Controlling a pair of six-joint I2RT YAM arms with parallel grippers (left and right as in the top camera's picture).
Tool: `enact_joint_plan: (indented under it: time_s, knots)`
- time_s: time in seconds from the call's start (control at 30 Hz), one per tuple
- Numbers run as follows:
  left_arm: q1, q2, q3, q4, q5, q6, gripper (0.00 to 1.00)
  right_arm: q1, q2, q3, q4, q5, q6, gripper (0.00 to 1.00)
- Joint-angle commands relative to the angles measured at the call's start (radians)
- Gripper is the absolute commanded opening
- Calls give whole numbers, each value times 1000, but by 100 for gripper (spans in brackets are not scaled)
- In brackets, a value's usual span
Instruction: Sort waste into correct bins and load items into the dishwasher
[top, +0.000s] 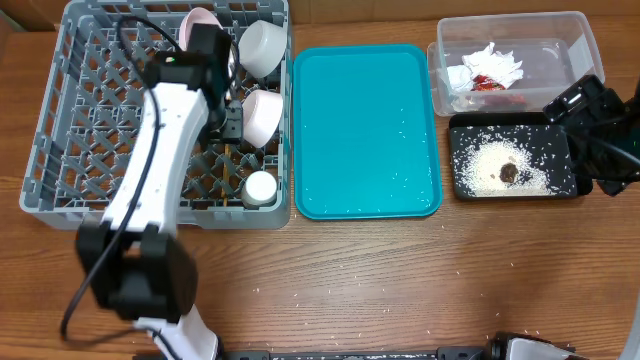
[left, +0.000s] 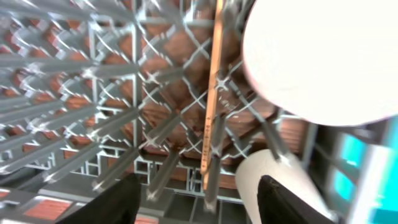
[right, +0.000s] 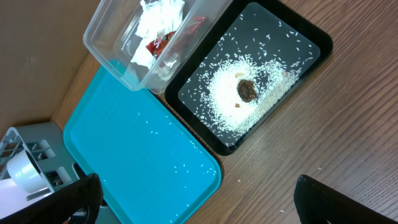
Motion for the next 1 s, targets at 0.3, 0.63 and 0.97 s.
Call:
enact_joint_plan:
  time_s: [0.3,0.63,0.97]
  knots:
    - [-27,-808,-721,683,180,-6,61,-4,-7,13,3,9,5,100]
    - [-28,-1104,-1121,1141,631,20,100,-4,-7,13,3,9,5,100]
    - [-24,-1084,-1122,1113,556,224,100,-4,-7,13,3,9,5,100]
